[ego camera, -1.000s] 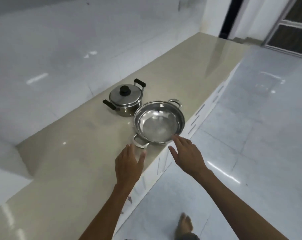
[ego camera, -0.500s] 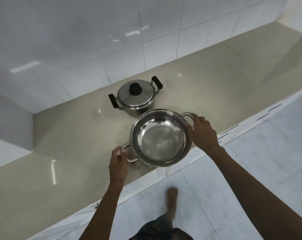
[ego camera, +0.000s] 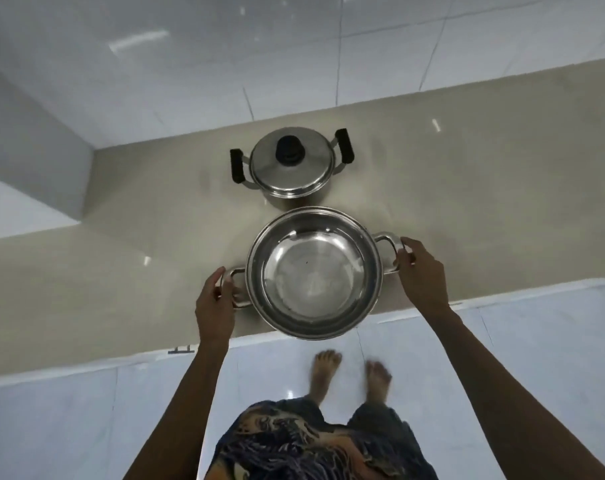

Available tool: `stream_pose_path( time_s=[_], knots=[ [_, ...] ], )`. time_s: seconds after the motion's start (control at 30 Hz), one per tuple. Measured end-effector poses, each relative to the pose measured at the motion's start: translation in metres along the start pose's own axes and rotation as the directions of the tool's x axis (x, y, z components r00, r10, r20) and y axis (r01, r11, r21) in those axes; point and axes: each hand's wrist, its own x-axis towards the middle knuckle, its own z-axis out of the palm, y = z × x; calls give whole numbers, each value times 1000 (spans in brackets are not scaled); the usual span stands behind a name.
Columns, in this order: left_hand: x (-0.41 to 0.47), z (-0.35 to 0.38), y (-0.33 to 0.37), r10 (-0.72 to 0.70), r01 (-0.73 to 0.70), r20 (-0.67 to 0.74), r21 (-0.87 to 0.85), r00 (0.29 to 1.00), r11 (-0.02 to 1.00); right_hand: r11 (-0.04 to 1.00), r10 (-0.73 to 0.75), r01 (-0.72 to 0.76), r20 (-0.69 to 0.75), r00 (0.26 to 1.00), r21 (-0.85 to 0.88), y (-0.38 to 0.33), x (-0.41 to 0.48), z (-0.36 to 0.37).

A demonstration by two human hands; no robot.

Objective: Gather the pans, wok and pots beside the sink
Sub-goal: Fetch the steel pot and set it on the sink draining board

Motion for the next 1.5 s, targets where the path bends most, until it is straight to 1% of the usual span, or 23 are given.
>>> stream_pose_path(
  time_s=[0.1, 0.2, 0.3, 0.4, 0.5, 0.63, 0.8, 1.07, 1.2, 1.37, 1.5],
  knots=[
    [-16, 2, 5, -31, 26, -90, -47, 996, 999, 996, -36, 30, 60, 998, 87, 6, 8, -3],
    [-32, 0, 10, -78, 63, -168, -97, 983, 993, 989, -109, 98, 98, 989, 110, 1, 13, -7],
    [-51, -12, 8, -106, 64, -260, -164, 960, 984, 972, -199, 176, 141, 970, 158, -14, 14, -12],
    [-69, -33, 6, -147, 69, -354, -224, 924, 972, 949, -291, 254, 210, 934, 186, -38, 14, -8],
    [-88, -63, 0, -192, 63, -447, -287, 874, 956, 919, -379, 325, 274, 884, 224, -70, 5, 6],
    [-110, -111, -15, -224, 47, -543, -320, 809, 946, 881, -464, 386, 336, 820, 275, -117, -15, 33],
    [-131, -183, -42, -247, 34, -634, -329, 733, 944, 842, -537, 445, 391, 748, 305, -183, -54, 89],
    [-143, -330, -103, -278, 4, -697, -368, 661, 930, 788, -615, 502, 441, 653, 356, -300, -154, 199],
    [-146, -405, -132, -308, -4, -726, -393, 615, 920, 780, -625, 490, 479, 616, 388, -355, -214, 252],
    [-142, -488, -166, -347, -27, -784, -419, 514, 907, 748, -663, 489, 536, 522, 448, -422, -275, 323],
    [-128, -545, -195, -404, -37, -804, -464, 436, 885, 712, -699, 511, 561, 444, 481, -475, -311, 386]
  ],
)
